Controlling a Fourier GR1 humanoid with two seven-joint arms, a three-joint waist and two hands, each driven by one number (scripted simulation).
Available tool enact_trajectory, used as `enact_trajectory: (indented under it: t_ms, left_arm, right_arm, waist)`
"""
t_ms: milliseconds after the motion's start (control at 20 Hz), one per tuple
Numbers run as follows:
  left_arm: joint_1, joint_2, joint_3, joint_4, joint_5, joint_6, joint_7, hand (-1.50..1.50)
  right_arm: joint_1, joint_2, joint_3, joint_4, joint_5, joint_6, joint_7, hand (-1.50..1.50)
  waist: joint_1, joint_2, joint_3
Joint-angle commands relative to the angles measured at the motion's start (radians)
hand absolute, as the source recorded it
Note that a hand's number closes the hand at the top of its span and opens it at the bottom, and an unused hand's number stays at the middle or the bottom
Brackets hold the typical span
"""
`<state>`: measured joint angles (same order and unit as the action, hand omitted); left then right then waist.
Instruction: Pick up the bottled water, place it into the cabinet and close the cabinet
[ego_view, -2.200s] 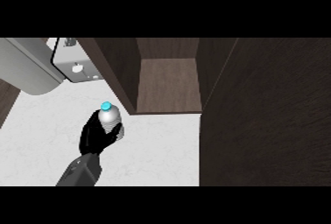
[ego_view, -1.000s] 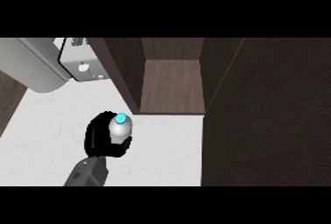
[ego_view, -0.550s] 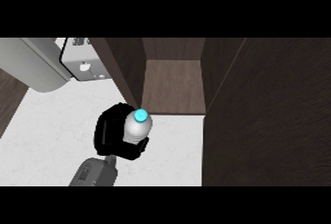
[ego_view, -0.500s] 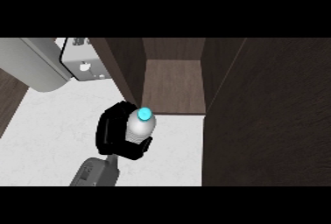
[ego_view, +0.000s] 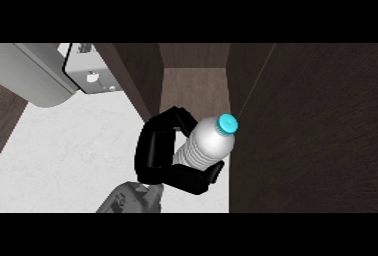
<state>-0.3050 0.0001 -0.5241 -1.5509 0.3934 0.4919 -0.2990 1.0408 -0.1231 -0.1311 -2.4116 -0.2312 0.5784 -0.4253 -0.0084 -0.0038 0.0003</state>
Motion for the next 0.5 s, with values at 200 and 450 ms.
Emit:
enact_trajectory:
  t_ms: [200,450]
  left_arm:
    - [-0.287,0.0,-0.04,0.035,-0.018,0.288,0.145,1.5]
    - [-0.419,0.0,-0.027,0.231,0.037,0.36,0.087,1.5]
  right_arm:
    - [-0.048,-0.042,-0.055,-0.099,-0.117,-0.016,0.112,-1.5]
    - [-0.064,-0.037,-0.08,-0.088,-0.142,-0.013,0.102,-1.5]
  waist:
    - [-0.006,0.005,0.0]
    - [-0.025,0.01,-0.001]
